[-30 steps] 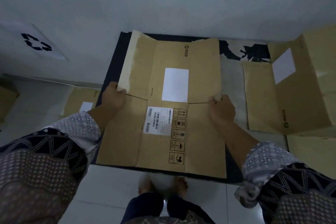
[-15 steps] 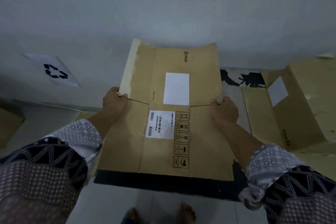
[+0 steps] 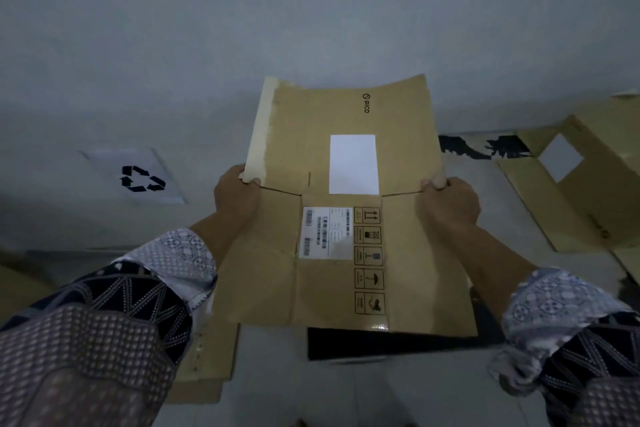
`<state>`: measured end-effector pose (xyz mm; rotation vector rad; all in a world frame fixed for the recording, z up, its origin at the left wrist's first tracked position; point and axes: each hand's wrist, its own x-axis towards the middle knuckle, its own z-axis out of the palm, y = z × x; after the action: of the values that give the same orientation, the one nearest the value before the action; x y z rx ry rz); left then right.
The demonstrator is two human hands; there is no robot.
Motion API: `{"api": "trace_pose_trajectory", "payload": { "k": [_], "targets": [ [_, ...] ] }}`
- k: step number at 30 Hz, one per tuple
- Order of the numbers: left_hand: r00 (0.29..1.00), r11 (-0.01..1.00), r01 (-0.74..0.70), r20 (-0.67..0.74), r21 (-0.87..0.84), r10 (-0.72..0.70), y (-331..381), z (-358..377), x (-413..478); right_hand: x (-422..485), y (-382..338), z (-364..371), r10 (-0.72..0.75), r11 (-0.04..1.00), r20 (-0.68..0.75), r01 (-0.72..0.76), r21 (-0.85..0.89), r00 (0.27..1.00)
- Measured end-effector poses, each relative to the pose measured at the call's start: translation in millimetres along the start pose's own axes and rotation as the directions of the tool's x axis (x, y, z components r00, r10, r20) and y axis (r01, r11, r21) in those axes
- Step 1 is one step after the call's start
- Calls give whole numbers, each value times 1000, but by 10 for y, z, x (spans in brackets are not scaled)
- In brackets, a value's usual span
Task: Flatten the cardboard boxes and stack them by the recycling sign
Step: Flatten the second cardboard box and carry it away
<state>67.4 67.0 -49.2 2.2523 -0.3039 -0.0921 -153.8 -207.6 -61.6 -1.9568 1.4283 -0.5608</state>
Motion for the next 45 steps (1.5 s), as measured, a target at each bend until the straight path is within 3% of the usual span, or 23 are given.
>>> {"api": "trace_pose_trajectory", "payload": {
  "k": [6,23,27,35,45],
  "targets": [
    [999,996,-28,32,-90,31,-407,-581,-86,-689,-263,99,21,1000,-3,-21,10,1000],
    [1000,999,5,-6,-44,-5,-2093,-1741,-655,-2613,-433,918,51,999,83,-51,-3,995],
    [1000,997,17,28,-79,-15,-2655,-1934,-551,-3022,-471,1419,96,995,86,-97,-1,992],
    [996,997,74,50,9,-74,-3914,-2224,-64,-3611,-492,2859,165,986,83,-164,-13,983],
    [972,967,227,39,113,-233,-5887,-1491,659,-3584,139,5077,204,977,174,-189,-99,963]
  ]
}}
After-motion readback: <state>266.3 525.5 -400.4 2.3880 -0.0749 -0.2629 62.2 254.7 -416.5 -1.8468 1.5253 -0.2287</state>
